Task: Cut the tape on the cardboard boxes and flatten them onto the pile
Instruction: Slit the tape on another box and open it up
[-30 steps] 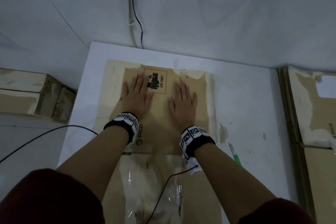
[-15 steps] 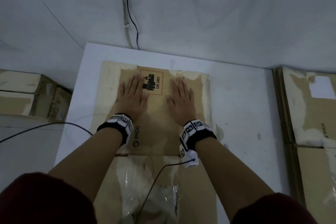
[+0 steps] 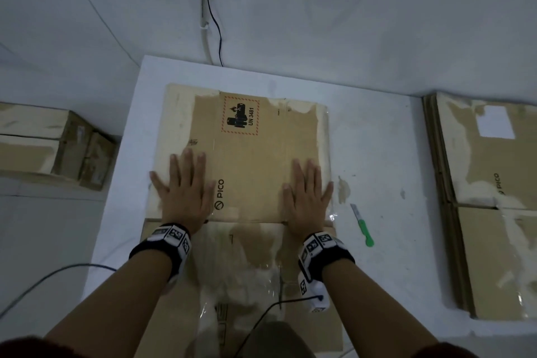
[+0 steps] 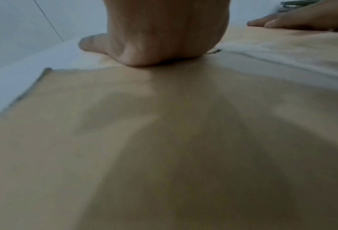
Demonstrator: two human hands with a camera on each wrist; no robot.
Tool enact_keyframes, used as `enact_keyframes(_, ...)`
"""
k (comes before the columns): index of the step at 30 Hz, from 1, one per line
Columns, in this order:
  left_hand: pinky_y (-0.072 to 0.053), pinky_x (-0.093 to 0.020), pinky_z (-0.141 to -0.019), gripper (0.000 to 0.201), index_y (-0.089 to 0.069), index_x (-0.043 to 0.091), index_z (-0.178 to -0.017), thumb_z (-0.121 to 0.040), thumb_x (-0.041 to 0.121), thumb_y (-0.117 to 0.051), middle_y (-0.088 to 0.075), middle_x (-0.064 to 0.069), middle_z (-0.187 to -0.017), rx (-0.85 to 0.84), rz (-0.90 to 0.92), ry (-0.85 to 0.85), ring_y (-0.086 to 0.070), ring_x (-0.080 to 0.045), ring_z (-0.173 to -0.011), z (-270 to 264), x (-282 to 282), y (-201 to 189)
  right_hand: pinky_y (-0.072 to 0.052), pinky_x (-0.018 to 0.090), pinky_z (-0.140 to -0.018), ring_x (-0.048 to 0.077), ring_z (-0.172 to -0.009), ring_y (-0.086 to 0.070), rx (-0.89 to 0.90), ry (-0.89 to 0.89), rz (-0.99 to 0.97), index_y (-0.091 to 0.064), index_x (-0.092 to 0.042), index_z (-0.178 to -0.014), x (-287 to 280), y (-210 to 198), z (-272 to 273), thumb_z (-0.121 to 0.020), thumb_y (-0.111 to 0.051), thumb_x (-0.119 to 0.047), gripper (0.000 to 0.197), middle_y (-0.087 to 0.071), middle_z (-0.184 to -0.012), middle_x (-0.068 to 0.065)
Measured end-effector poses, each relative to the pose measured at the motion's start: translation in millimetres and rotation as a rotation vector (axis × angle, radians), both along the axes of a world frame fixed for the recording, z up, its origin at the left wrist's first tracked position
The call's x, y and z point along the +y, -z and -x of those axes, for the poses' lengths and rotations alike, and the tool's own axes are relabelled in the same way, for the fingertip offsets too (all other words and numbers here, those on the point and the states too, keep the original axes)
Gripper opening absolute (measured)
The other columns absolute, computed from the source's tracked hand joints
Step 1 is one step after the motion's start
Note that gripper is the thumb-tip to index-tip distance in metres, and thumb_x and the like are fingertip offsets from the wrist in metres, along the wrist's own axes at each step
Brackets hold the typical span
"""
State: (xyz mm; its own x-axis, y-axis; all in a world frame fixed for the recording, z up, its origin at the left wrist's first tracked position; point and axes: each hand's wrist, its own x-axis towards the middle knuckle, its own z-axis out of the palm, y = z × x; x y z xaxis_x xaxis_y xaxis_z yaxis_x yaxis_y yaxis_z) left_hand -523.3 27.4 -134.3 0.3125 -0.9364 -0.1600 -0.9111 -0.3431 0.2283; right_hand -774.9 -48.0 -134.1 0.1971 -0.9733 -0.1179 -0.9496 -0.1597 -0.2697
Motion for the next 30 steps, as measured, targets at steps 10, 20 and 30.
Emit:
enact_keyframes(10,-0.027,-0.055,-0.103,0.084,-0.031,0.008,-0.141,-0.086,0.070,-0.039,-0.033,-0.020,-0.144,0.221,0.034,-0.596,-0.032,-0.038,-0.130,-1.5,44.8,-34.6,-0.030,0.052,-0.114,0.032,-0.141,-0.034,-0.208,0.189,0.094,-0.041,-0.017,-0.148,35.3,-5.6,42.2,-0.099,-0.039,-0.044,0.056,-0.036,-0.154,0.015)
enact_keyframes(20,-0.047,-0.042,-0.081,0.109,-0.058,0.001,-0.111,-0.055,0.093,-0.048,-0.061,-0.021,-0.106,0.562,-0.064,-0.541,-0.056,-0.036,-0.093,-33.6,71.2,-49.3,-0.050,0.044,-0.091,0.034,-0.099,-0.061,-0.450,0.717,-0.079,-0.063,-0.007,-0.112,58.8,-11.2,65.2,-0.084,-0.057,-0.067,0.066,-0.066,-0.107,0.016)
enact_keyframes(30,-0.039,-0.035,-0.088,0.044,-0.055,0.014,-0.121,-0.091,0.046,-0.058,-0.063,-0.008,-0.115,0.849,0.192,-0.414,-0.055,-0.026,-0.104,-3.8,92.7,-68.4,-0.045,0.035,-0.093,0.028,-0.108,-0.061,-0.631,0.566,-0.029,-0.050,-0.016,-0.136,86.0,-62.1,80.1,-0.100,-0.049,-0.042,0.045,-0.064,-0.120,0.006)
